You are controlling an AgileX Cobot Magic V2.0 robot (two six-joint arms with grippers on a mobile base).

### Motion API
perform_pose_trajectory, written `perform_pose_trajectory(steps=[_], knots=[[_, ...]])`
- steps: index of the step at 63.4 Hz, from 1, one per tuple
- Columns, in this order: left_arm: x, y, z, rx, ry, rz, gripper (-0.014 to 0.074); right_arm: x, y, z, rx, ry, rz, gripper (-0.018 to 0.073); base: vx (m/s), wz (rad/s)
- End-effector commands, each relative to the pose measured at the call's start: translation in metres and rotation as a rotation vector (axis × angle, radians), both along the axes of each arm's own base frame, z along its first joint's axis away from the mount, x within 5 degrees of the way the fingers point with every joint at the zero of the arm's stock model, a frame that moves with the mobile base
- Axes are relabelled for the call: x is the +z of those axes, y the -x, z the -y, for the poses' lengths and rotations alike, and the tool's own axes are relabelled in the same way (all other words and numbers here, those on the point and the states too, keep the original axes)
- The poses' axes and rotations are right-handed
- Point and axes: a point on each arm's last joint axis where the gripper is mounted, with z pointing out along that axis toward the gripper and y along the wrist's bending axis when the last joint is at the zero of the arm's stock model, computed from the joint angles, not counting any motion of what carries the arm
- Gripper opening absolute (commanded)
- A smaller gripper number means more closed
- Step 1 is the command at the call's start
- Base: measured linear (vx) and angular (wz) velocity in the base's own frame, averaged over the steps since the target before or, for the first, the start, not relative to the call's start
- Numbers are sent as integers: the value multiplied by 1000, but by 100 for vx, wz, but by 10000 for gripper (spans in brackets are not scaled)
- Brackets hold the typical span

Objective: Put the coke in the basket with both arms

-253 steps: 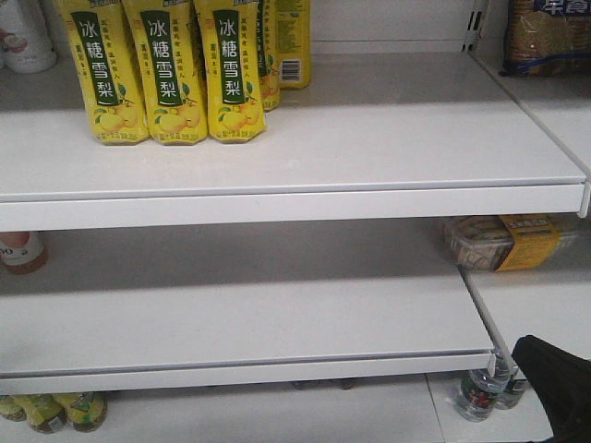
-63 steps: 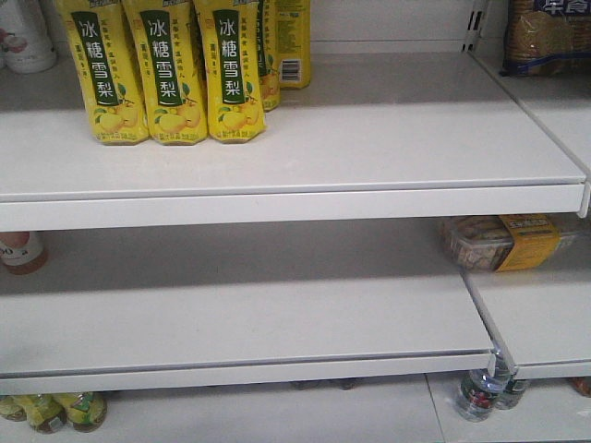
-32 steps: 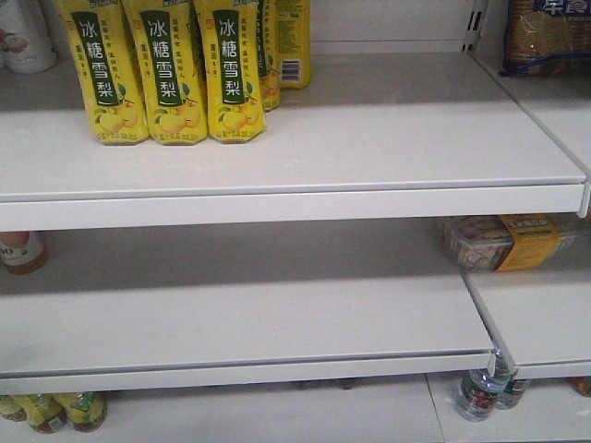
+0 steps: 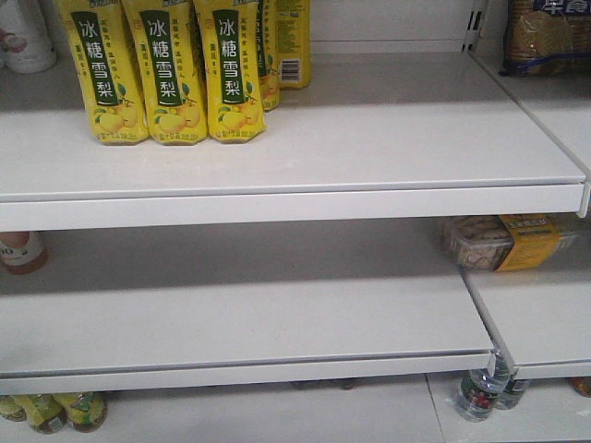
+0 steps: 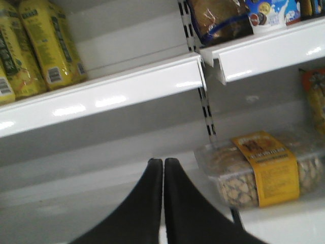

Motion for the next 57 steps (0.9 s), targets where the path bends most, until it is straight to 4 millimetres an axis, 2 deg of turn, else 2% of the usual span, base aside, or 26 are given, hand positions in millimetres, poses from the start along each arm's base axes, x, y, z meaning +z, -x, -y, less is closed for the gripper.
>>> perform_pose_trajectory(steps=[1, 57], knots=[[13, 3, 1, 0, -92, 169, -6, 8, 3, -2, 20, 13, 146, -5, 0, 0], [12, 3, 1, 0, -92, 167, -6, 8, 3, -2, -2, 132, 165, -5, 0, 0]])
